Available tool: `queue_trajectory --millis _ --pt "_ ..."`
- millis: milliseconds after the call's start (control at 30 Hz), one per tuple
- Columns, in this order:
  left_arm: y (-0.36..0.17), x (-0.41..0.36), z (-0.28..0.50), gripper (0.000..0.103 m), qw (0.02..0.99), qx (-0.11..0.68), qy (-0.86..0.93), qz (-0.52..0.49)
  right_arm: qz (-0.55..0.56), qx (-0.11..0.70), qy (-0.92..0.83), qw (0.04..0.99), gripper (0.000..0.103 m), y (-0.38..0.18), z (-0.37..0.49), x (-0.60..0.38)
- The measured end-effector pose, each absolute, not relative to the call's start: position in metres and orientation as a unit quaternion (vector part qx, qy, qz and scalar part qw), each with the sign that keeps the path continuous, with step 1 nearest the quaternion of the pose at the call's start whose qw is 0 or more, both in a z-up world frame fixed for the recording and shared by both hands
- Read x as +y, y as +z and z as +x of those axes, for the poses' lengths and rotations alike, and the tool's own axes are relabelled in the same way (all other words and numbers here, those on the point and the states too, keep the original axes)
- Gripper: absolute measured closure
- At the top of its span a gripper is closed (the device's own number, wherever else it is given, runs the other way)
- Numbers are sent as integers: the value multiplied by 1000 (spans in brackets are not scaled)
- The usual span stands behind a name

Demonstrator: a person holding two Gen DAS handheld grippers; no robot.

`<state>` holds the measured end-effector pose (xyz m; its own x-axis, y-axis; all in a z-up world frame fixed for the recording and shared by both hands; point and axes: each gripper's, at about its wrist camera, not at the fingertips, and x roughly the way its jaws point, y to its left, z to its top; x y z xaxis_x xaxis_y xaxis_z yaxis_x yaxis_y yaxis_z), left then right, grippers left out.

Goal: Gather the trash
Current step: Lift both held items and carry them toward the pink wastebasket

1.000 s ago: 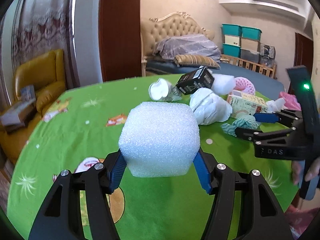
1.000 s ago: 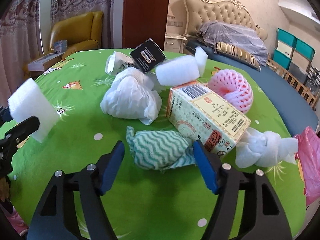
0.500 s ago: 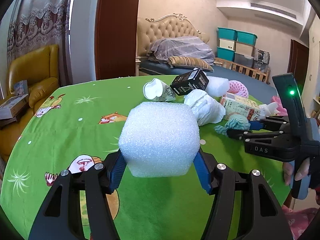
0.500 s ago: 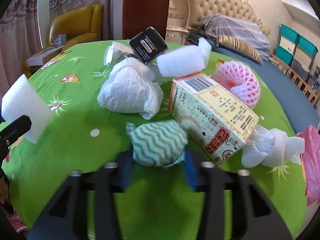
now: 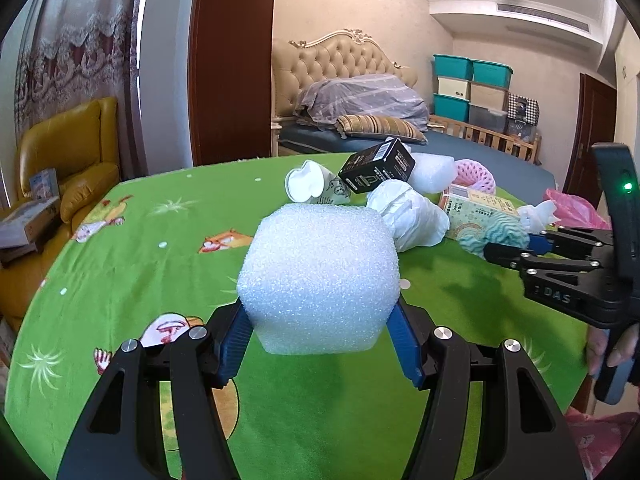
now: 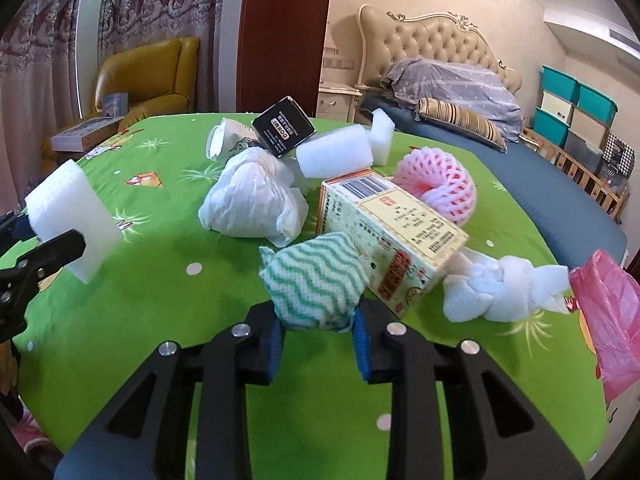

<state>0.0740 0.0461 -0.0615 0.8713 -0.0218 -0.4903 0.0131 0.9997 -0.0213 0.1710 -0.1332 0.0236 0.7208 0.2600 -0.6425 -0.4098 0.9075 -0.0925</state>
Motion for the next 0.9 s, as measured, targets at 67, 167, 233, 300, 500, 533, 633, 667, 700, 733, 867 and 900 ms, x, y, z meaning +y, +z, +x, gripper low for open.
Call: queue_trajectory --millis 67,167,233,300,500,533,633,667,700,733,867,900 --pt "-61 43 73 45 968 250 -8 2 -109 324 182 922 75 26 168 -139" --pt "-59 39 74 45 969 248 -6 8 -107 320 182 923 75 28 164 -146" --pt "-57 39 75 45 968 250 -11 4 -106 315 180 926 75 31 163 -151" --pt "-55 36 75 45 968 251 -15 4 -106 308 177 929 75 34 161 -154" --pt "-49 20 74 45 968 249 -29 19 -104 292 171 935 75 42 154 -168" --pt "-48 15 74 45 968 249 -31 25 -102 291 168 936 75 43 153 -171" --pt "-45 5 73 45 968 247 -36 39 -94 288 164 939 75 44 151 -181" --pt "-44 2 73 45 968 246 -38 42 -94 286 160 940 75 45 150 -185" --pt "-43 -1 74 45 967 246 -42 46 -93 283 156 942 75 45 148 -189" --pt "-42 -5 75 45 967 246 -44 50 -92 282 154 942 75 46 148 -192" --pt "-40 -16 80 45 964 253 -57 55 -82 279 146 946 75 46 145 -206" --pt "-39 -19 81 45 963 255 -61 56 -80 278 145 946 75 46 144 -209"
